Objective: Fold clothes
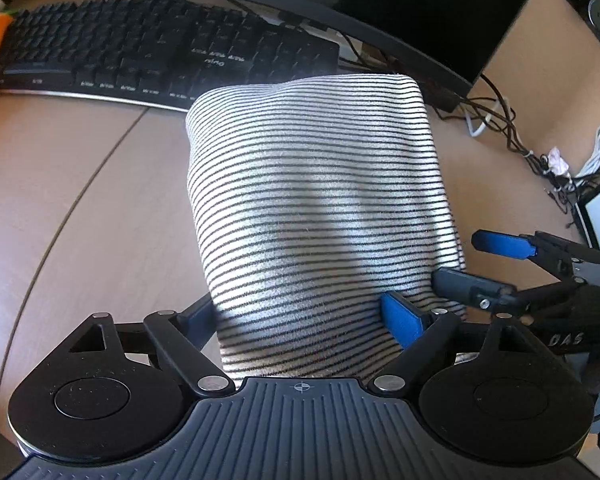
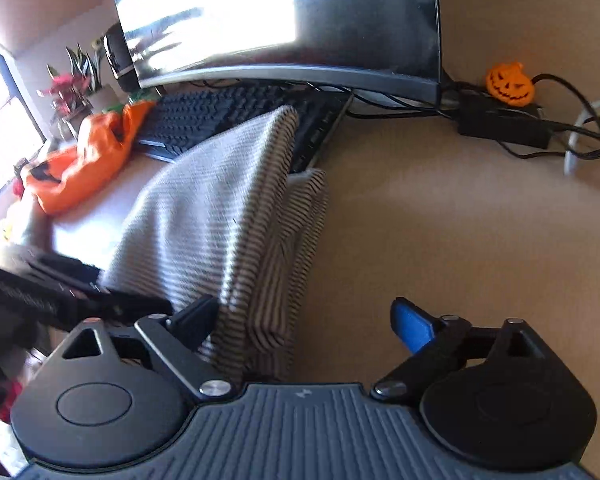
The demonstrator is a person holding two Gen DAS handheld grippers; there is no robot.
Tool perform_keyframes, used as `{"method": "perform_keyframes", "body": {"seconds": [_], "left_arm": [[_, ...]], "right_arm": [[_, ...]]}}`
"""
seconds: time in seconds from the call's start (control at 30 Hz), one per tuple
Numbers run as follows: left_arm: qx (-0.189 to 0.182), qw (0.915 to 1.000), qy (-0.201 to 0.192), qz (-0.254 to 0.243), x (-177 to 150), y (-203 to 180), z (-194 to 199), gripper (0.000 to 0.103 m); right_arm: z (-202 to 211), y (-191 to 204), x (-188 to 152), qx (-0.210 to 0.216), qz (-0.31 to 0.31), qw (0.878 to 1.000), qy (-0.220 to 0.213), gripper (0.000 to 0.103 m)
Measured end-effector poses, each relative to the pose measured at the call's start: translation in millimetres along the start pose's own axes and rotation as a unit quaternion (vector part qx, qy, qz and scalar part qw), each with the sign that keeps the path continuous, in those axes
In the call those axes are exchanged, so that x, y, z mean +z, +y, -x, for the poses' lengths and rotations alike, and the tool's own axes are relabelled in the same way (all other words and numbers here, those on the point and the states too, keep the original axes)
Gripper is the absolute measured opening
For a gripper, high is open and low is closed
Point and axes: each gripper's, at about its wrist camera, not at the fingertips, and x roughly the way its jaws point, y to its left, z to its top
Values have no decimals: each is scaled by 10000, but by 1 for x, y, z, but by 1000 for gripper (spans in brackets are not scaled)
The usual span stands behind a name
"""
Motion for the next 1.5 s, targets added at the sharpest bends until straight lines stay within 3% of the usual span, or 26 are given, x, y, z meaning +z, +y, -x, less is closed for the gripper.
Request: {"method": "perform_keyframes", "body": {"seconds": [0.47, 0.67, 0.87, 1.13, 1.33, 1.5], "left_arm": [[172, 9998, -17, 15, -25, -4, 13, 90], [362, 9992, -94, -162, -26, -13, 16, 89], [507, 9980, -147, -357, -20, -16, 22, 85], [857, 9948, -411, -363, 6, -2, 27, 85], [1054, 9923, -433, -488, 23, 0, 13, 88], [1061, 9916, -408, -617, 27, -2, 4, 91]], "right_arm": [[2, 14, -10, -223, 330, 9992, -34, 97], [28, 24, -6, -256, 620, 9970, -386, 97], [3, 36, -28, -611, 1193, 9910, 40, 97], [8, 34, -24, -583, 1208, 9910, -38, 97], [33, 23, -2, -275, 652, 9966, -416, 97], [17, 29, 14, -591, 695, 9942, -562, 97]]}}
